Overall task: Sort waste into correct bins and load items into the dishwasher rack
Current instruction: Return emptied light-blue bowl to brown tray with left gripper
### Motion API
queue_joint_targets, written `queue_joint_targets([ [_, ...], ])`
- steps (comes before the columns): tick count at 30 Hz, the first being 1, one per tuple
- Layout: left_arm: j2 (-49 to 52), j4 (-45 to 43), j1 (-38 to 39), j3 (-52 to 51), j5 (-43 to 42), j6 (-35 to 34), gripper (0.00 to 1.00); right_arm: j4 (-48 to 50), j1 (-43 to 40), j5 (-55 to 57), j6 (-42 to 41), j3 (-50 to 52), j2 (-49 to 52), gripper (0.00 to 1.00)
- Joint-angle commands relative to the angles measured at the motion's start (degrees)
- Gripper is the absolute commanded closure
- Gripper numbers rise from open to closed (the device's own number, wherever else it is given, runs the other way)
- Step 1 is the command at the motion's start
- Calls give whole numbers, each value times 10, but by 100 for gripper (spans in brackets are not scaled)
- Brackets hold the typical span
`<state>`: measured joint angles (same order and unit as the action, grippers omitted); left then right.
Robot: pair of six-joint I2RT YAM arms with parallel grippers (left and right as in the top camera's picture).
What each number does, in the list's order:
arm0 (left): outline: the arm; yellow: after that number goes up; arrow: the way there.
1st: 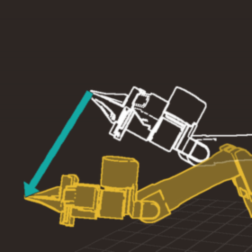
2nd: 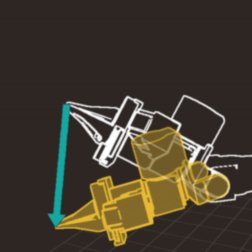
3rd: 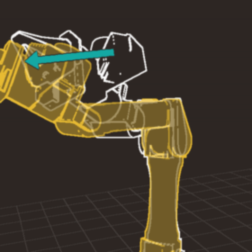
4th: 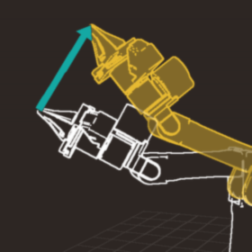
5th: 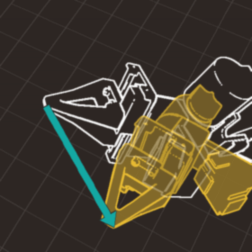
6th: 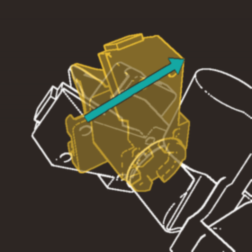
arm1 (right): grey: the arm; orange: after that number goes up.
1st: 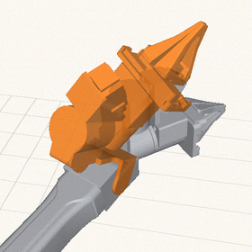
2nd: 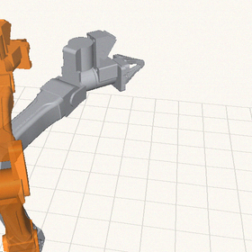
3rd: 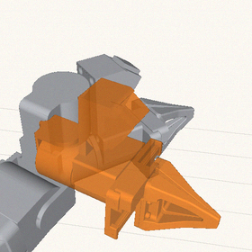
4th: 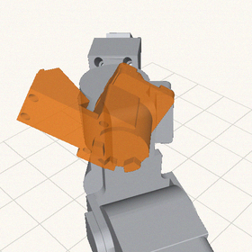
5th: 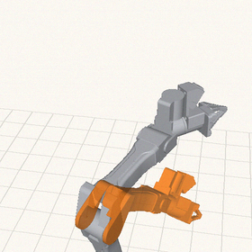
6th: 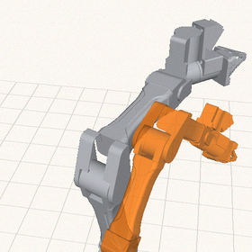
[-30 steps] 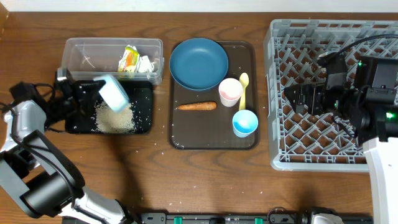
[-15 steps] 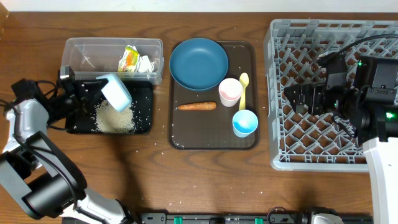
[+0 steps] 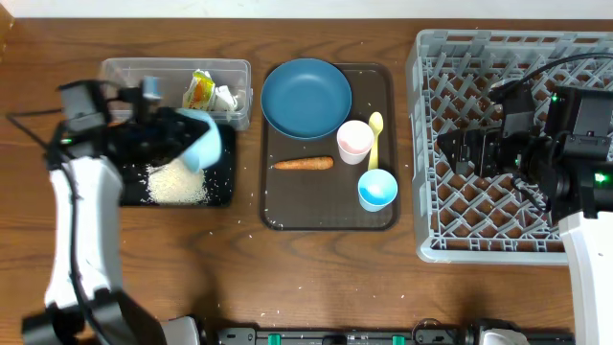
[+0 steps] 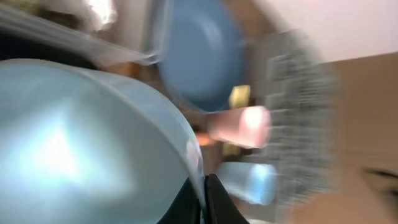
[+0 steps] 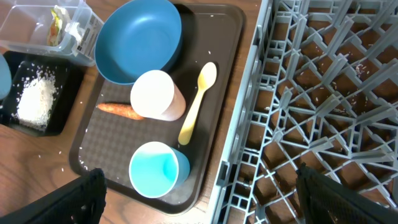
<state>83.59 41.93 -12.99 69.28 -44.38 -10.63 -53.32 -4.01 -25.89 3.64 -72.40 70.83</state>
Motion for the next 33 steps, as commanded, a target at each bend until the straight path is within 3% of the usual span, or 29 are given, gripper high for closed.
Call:
queue_joint_targets([
  [1,-23,13,93,10,337,5,94,-2,-3,0,7,-9,-3,5],
  [4,-22,17,172,10,415,22,94,-3,-3,0,7,-9,-3,5],
  [7,-22,15,247,10,422,57,94,-3,-3,0,7,-9,-3,5],
  [18,29,14,458,-17,429,45,94,-4,-3,0,7,-9,-3,5],
  [27,154,-16,516,-17,419,43,94,-5,-3,0,7,-9,-3,5],
  [33,177,-22,521,-17,374,43,93,-4,-3,0,7,-9,-3,5],
])
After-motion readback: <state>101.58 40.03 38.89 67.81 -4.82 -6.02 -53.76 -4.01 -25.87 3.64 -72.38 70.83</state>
